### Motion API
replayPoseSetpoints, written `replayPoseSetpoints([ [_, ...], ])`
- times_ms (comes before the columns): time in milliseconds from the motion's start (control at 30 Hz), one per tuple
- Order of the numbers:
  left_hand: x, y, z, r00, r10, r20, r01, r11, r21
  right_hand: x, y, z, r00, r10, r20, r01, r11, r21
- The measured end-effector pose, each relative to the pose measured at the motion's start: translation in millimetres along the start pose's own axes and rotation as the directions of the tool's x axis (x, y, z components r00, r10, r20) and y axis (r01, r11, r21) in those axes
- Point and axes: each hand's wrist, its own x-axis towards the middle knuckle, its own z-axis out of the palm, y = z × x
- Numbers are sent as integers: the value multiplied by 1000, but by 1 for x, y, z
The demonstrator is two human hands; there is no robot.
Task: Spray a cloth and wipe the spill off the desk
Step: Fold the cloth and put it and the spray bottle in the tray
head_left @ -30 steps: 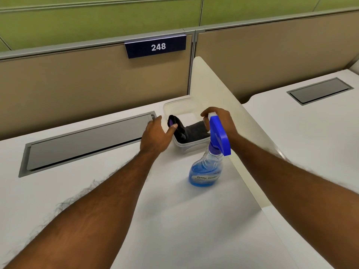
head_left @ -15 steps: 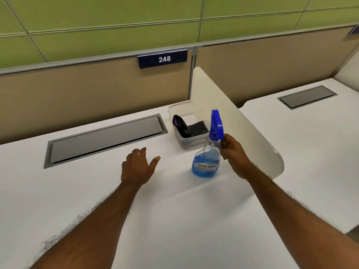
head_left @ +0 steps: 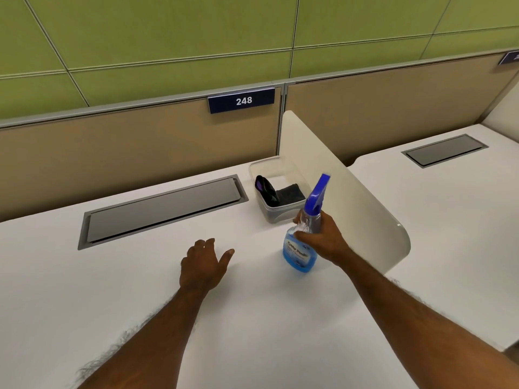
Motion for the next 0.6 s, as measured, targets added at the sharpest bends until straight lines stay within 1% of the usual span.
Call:
replayPoseSetpoints([
  [67,5,8,3,1000,23,2,-23,999,-32,4,-1,3,1000,-1,-26,2,999,36],
  [133,13,20,3,998,58,-9,-59,996,-64,8,-6,2,995,10,-95,-4,998,65],
  [233,31,44,1,999,41,4,-40,980,-196,19,-25,-7,986,-3,-167,24,992,123],
  [333,53,69,-1,994,65,90,-33,948,-316,34,-51,-21,983,-70,-169,92,988,122],
  [400,67,85,-1,987,88,138,-31,930,-367,49,-71,-28,978,-117,-174,137,985,104],
  [533,88,113,-3,986,92,136,-14,874,-486,85,-106,-34,964,-189,-189,210,973,97],
  [600,97,121,-3,983,82,162,23,829,-559,105,-118,-34,954,-230,-194,252,962,100],
])
